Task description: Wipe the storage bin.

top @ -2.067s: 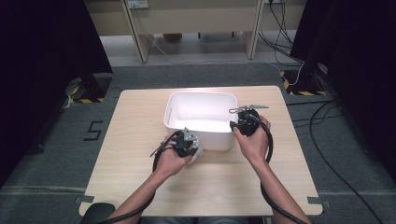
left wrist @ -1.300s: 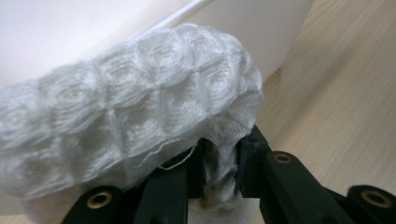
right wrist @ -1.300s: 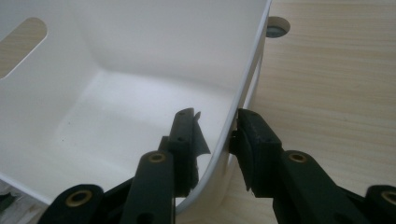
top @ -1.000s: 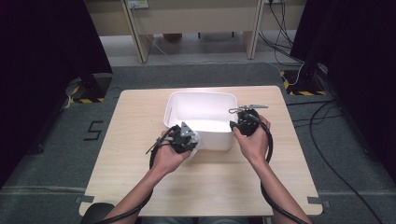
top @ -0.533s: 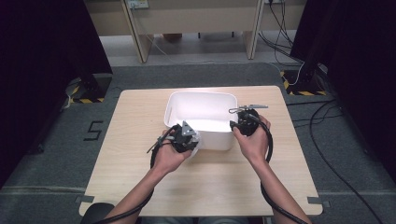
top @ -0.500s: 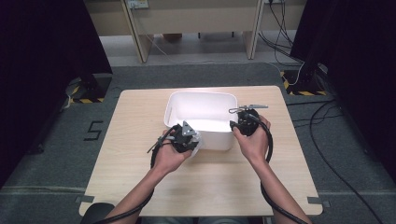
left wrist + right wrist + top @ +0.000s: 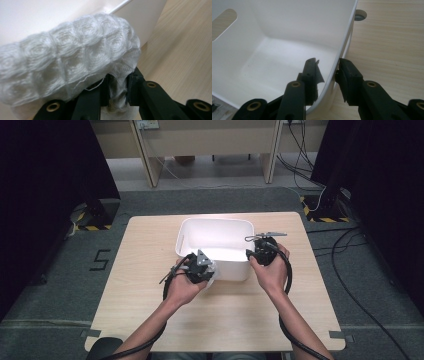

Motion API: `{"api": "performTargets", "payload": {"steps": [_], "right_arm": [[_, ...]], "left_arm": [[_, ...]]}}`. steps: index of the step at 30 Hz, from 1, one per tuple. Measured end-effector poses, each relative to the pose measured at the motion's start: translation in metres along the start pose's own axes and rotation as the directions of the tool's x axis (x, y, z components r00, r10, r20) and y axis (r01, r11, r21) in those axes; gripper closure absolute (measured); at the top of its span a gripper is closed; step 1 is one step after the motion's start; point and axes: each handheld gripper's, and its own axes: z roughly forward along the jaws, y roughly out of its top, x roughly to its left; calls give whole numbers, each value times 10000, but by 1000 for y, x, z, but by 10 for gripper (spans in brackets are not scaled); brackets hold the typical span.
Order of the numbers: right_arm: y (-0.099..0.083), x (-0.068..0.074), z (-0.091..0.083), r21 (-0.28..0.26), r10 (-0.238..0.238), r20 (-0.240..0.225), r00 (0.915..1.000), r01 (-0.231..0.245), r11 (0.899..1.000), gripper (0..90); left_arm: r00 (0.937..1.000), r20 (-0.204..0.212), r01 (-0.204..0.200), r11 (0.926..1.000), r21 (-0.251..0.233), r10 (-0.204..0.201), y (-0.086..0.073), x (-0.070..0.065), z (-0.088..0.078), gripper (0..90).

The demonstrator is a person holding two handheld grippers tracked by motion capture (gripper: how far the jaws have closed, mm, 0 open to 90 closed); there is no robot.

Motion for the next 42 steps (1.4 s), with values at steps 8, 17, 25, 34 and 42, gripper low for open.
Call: {"api": "performTargets", "payload": {"steps": [8, 17, 25, 34, 42], "right_arm": [[0, 0, 0, -10, -17, -5, 10000, 17, 10000, 681], [0, 0, 0, -12, -32, -12, 10000, 32, 10000, 679], [0, 0, 0, -16, -28, -38, 10000, 28, 10000, 678], [0, 0, 0, -20, -39, -23, 10000, 39, 10000, 677], [0, 0, 0, -18, -31, -21, 10000, 31, 10000, 676]], "left_arm": [[10000, -16, 35, 10000, 74, -35, -1, -3, 4, 763], [10000, -24, 7, 9997, 258, -7, -4, -7, 14, 763], [10000, 18, 88, 9993, 369, -88, -8, -8, 20, 763], [9999, 73, 127, 9990, 437, -131, -11, -8, 25, 763], [9999, 108, 110, 9984, 547, -116, -14, -9, 32, 763]]}}
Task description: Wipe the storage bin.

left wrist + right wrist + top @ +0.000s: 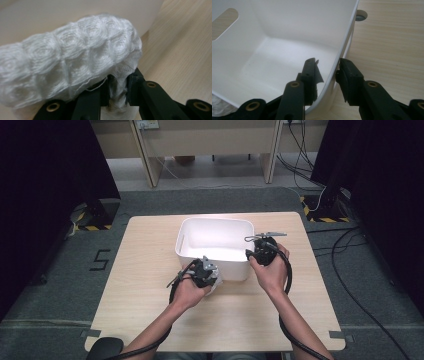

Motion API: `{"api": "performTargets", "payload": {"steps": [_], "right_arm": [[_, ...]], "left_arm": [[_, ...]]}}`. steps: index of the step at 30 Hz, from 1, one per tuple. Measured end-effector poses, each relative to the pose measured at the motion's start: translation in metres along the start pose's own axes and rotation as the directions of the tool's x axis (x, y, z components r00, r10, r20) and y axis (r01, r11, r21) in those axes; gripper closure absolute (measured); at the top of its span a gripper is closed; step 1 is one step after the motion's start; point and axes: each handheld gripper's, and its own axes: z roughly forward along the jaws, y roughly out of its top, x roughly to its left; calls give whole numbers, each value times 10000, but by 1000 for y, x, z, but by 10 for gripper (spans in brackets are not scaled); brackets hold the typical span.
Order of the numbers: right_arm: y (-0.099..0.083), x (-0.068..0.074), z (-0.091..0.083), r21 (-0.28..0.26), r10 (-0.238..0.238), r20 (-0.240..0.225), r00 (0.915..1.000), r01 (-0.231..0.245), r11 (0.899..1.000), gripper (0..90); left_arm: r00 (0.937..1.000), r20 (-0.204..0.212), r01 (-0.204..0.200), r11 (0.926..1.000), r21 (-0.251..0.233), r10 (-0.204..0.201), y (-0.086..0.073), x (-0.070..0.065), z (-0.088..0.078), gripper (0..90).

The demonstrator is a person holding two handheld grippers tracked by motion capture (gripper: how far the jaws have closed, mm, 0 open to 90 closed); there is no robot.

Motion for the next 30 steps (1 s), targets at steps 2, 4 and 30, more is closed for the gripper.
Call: {"api": "performTargets", "payload": {"steps": [2, 4, 30], "right_arm": [[0, 0, 0, 1, -5, 2, 10000, 5, 10000, 676], [0, 0, 0, 4, -3, 4, 10000, 3, 10000, 676], [0, 0, 0, 3, -4, 7, 10000, 4, 10000, 674]], "left_arm": [[10000, 8, -14, 10000, 46, 14, -1, 0, 2, 763], [10000, 30, 10, 10000, 76, -10, -2, 0, 4, 763], [9998, 184, -91, 9997, 234, 86, 0, -6, 14, 763]]}}
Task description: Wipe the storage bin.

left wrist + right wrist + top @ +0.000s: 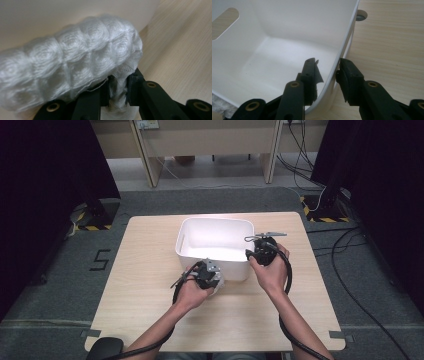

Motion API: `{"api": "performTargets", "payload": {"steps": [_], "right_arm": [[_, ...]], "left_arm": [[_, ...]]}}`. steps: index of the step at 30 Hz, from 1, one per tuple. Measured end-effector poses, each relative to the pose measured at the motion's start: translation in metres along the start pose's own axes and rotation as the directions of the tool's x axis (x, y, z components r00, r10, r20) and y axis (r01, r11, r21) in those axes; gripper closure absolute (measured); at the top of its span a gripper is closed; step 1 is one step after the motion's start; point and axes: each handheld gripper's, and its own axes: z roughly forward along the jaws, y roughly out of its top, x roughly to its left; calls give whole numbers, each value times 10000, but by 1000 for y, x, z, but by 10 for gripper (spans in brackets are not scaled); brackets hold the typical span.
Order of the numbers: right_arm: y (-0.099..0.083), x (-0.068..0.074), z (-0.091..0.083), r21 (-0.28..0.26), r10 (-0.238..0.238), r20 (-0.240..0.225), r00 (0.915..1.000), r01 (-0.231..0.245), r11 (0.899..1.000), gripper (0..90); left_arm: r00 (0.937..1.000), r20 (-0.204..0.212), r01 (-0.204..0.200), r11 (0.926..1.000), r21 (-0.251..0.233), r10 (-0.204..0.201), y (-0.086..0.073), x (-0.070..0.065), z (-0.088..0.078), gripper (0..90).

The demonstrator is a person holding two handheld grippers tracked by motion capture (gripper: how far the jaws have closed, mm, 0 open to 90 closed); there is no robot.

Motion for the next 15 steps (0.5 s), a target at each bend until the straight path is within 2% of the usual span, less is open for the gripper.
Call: {"api": "performTargets", "payload": {"steps": [15], "right_arm": [[0, 0, 0, -2, 7, -38, 10000, -7, 10000, 673]], "left_arm": [[10000, 38, 37, 9999, -131, -37, 3, 0, -3, 763]]}}
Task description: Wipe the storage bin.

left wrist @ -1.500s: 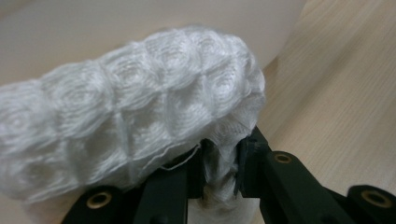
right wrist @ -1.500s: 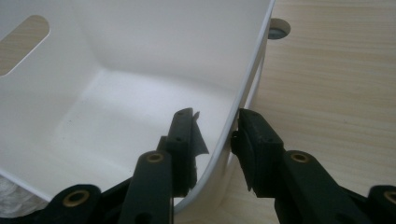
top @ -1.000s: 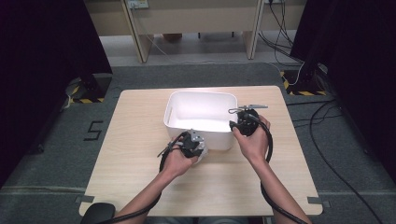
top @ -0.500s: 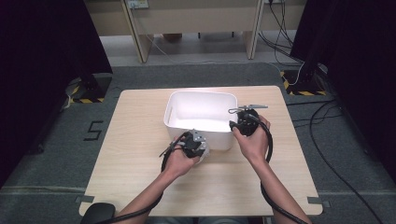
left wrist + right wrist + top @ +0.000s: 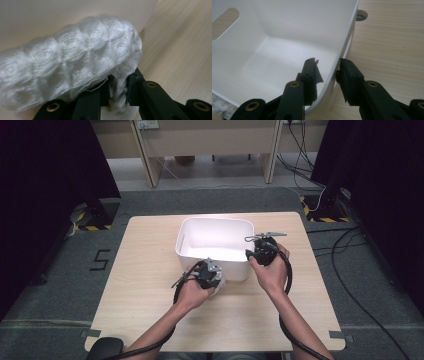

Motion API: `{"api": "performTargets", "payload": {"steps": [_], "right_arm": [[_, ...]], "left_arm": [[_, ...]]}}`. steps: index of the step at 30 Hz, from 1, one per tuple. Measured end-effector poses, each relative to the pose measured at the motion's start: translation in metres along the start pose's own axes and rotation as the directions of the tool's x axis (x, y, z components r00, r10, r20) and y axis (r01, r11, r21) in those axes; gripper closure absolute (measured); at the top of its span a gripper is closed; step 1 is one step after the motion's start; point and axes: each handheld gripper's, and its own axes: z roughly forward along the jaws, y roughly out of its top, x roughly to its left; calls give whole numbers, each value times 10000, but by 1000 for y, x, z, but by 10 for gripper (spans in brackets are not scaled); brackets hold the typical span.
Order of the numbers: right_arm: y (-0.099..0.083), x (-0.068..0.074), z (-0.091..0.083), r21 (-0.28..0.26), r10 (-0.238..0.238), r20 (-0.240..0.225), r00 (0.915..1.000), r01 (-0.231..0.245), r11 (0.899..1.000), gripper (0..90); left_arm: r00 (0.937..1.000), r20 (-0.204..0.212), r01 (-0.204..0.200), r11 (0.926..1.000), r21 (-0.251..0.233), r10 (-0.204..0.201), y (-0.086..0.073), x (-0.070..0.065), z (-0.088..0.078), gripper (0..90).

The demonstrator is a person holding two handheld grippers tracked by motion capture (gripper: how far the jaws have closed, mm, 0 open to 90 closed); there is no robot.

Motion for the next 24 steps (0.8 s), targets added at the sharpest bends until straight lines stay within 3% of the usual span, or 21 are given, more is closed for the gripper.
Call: {"api": "performTargets", "payload": {"steps": [24], "right_arm": [[0, 0, 0, 17, -9, 11, 10000, 9, 10000, 673]], "left_arm": [[9999, -52, -147, 9984, -543, 144, 15, -1, -24, 763]]}}
